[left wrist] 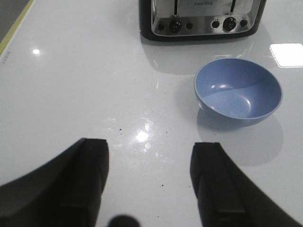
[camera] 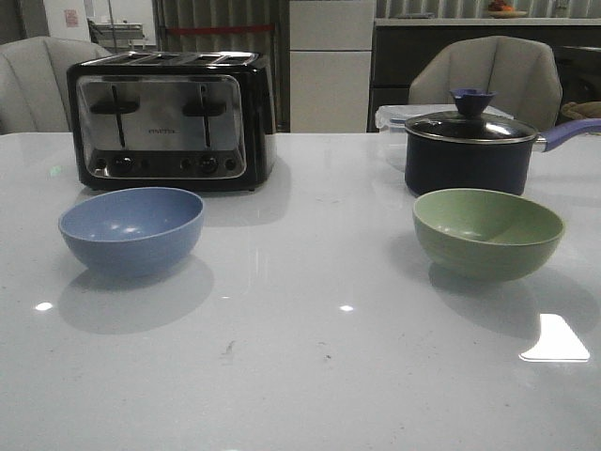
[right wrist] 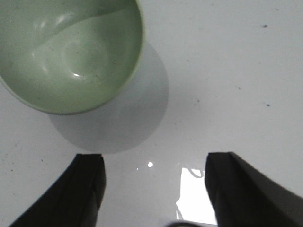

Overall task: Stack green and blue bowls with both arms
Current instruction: 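Lower the right gripper onto the rim of the pale green bowl and grasp it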

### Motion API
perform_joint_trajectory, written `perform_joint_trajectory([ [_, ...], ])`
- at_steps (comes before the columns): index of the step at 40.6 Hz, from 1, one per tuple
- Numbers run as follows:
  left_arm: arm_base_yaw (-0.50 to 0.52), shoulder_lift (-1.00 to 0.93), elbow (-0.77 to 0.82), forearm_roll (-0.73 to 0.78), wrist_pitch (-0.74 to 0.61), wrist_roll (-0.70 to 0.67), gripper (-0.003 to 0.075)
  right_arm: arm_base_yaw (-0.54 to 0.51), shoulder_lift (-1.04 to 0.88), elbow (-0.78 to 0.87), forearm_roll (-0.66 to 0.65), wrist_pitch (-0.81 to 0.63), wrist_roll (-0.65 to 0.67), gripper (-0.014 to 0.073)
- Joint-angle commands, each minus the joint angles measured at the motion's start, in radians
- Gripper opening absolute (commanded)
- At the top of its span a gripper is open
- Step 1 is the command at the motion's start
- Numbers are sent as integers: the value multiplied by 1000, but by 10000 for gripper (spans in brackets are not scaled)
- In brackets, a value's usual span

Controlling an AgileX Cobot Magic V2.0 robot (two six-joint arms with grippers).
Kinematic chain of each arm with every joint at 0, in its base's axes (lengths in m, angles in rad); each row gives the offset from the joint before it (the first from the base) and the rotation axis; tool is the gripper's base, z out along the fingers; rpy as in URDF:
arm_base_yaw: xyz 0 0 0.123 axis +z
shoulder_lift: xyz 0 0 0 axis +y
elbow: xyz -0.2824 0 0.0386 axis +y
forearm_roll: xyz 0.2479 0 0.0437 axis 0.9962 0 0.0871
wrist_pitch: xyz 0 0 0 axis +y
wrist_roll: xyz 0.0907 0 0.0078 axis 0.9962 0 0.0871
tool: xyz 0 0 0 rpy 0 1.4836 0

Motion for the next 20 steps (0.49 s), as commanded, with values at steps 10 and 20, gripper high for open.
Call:
perform_joint_trajectory([
  [10,1,8,-33,5,-74,-9,379,-1,252,-247,108,-22,-77,552],
  [20,1,8,-33,5,-74,-9,379,-1,414,-368,108,-20,-77,550],
])
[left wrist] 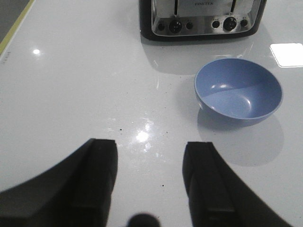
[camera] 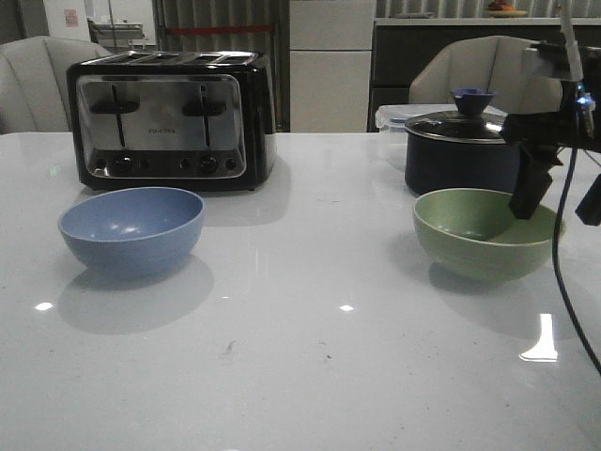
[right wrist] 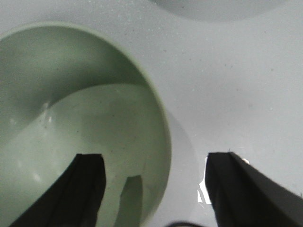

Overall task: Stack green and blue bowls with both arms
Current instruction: 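Lower the right gripper onto the rim of the pale green bowl and grasp it, then carry the green bowl with the right gripper to the table center and release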

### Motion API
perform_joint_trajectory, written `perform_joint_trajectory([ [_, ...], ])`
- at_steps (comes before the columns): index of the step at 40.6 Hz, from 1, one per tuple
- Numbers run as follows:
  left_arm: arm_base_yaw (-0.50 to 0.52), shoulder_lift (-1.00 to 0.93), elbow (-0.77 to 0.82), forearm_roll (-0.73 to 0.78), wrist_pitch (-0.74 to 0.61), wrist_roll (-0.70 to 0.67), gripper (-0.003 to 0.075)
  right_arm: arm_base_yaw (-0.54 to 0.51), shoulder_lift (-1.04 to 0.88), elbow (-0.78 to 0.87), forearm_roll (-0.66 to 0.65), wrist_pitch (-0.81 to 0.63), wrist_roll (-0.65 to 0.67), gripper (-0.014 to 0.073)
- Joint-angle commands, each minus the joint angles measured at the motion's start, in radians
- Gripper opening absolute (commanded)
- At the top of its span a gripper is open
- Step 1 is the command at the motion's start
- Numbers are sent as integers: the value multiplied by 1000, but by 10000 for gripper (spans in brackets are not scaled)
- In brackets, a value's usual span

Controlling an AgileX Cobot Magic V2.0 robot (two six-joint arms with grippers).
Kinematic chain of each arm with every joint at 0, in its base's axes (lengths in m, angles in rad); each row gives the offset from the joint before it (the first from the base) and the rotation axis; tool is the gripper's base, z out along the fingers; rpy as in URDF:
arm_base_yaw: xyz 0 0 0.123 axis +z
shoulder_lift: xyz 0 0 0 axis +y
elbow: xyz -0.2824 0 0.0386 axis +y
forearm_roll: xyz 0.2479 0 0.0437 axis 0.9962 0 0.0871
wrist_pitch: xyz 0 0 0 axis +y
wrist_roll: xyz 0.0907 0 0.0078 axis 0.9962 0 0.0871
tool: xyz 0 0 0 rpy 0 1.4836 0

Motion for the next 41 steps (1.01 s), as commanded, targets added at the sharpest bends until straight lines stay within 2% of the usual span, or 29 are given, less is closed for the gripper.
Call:
perform_joint_trajectory([
  [1,1,8,-33,3,-74,-9,379,-2,0,-69,16,-25,-10,547],
  [5,1,8,-33,3,-74,-9,379,-2,38,-100,16,-17,-10,485],
  [13,1,8,-33,3,-74,-9,379,-2,56,-131,16,24,-10,214],
  [21,1,8,-33,3,-74,-9,379,-2,33,-130,16,41,-21,71],
  [31,1,8,-33,3,-74,-9,379,25,-87,-130,16,77,-27,53],
  [41,1,8,-33,3,-74,-9,379,202,-196,-130,16,82,-56,53],
])
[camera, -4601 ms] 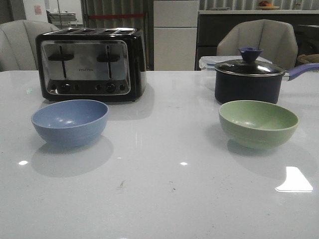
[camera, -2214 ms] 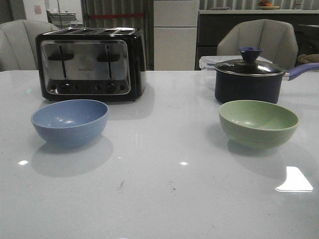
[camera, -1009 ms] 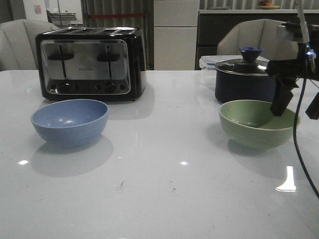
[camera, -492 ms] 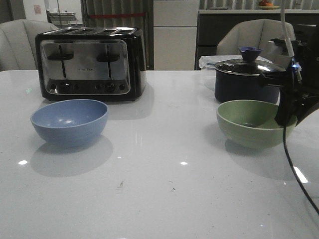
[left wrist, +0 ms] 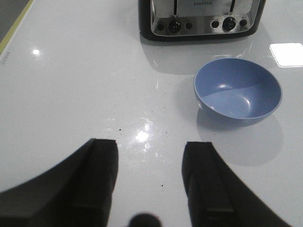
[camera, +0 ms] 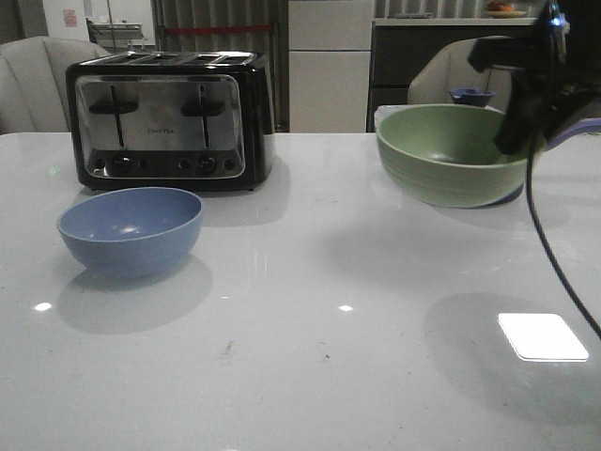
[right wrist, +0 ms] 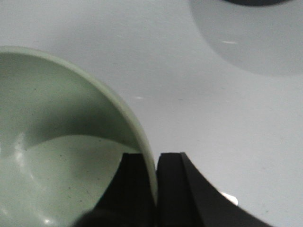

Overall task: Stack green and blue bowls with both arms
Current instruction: 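Carry the green bowl with the right gripper to the table center and release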

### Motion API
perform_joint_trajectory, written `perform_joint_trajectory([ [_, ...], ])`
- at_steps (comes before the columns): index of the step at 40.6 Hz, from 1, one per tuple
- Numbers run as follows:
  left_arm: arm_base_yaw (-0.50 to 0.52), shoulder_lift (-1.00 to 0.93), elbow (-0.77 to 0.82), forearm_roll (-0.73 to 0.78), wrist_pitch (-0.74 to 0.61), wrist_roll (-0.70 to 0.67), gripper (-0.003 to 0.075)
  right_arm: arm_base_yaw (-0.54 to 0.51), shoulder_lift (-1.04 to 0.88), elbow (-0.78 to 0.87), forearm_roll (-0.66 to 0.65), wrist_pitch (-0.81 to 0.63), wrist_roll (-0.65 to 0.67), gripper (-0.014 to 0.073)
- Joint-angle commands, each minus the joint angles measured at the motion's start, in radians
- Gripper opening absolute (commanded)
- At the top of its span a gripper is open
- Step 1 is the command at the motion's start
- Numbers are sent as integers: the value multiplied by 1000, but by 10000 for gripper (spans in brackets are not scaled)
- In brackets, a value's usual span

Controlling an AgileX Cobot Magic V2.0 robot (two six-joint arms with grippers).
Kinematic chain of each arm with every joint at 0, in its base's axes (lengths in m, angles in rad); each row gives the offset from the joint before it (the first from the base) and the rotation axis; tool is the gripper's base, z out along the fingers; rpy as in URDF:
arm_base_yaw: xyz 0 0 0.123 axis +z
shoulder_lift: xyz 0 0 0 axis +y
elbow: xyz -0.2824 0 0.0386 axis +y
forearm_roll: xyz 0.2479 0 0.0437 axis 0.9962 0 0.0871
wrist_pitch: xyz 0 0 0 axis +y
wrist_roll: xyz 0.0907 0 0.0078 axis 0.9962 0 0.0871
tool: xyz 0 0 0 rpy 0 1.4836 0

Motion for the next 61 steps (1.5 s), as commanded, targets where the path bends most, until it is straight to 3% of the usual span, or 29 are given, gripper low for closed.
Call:
perform_joint_trajectory([
  [1,1,8,-33,3,-74,-9,379,74,-67,-32,17,-19,-19,53],
  [12,1,8,-33,3,-74,-9,379,279,8,-29,15,-18,-19,53],
  [29,1,8,-33,3,-74,-9,379,303,147,-29,-48,-11,-19,75],
  [35,1,8,-33,3,-74,-9,379,302,167,-29,-52,-1,-19,178],
  [41,1,8,-33,3,-74,-9,379,302,161,-32,-52,6,-19,355],
  [45,1,8,-33,3,-74,-9,379,302,129,-32,-49,6,-19,405],
  [61,1,8,-33,3,-74,-9,379,340,-309,192,-32,-138,-85,403],
])
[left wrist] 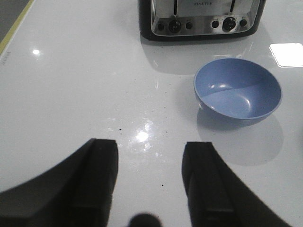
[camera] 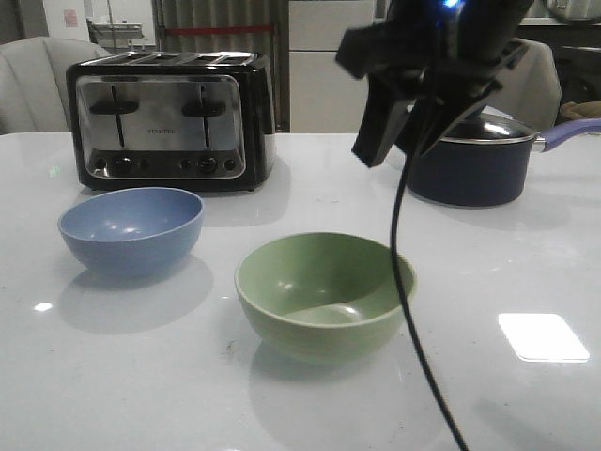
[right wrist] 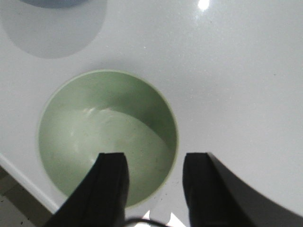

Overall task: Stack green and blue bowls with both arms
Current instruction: 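Carry the green bowl with the right gripper to the table center and release, then move the left gripper down to the rim of the light blue bowl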

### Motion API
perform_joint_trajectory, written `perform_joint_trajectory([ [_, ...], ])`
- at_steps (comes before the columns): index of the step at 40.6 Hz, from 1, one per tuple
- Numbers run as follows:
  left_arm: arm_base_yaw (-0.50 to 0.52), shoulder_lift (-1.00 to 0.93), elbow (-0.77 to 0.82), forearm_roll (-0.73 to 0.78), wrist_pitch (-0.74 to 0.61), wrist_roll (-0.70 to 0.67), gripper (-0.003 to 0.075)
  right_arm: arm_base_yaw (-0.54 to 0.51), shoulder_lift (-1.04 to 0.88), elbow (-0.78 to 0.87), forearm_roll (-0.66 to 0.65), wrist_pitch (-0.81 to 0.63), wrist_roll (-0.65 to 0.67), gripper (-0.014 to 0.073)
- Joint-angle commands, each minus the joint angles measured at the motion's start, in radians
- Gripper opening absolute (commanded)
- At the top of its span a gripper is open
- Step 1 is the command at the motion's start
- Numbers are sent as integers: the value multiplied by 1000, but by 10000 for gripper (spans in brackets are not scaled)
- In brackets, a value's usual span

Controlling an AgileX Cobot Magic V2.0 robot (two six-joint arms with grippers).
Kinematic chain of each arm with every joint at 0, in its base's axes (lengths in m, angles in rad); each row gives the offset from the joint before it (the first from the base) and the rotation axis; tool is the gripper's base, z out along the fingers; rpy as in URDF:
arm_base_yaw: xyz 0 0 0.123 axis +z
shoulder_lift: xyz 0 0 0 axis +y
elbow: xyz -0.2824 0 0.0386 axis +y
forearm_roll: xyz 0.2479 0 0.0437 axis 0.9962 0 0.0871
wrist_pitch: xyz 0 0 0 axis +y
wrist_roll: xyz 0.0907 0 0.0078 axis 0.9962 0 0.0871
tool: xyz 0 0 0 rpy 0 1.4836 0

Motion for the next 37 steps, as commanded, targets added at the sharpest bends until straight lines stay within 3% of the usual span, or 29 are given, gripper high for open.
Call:
perform_joint_trajectory([
  [1,1,8,-33,3,-74,-9,379,3,-157,43,11,-63,-18,403],
  [17,1,8,-33,3,-74,-9,379,3,-590,393,11,-80,-18,403],
  [30,1,10,-33,3,-113,-9,381,3,-838,533,11,-66,-18,403],
  [34,1,34,-33,3,-123,-7,420,3,-878,540,11,-68,-18,403],
  [37,-1,60,-40,-3,-126,-7,493,3,-887,540,11,-69,-18,403],
])
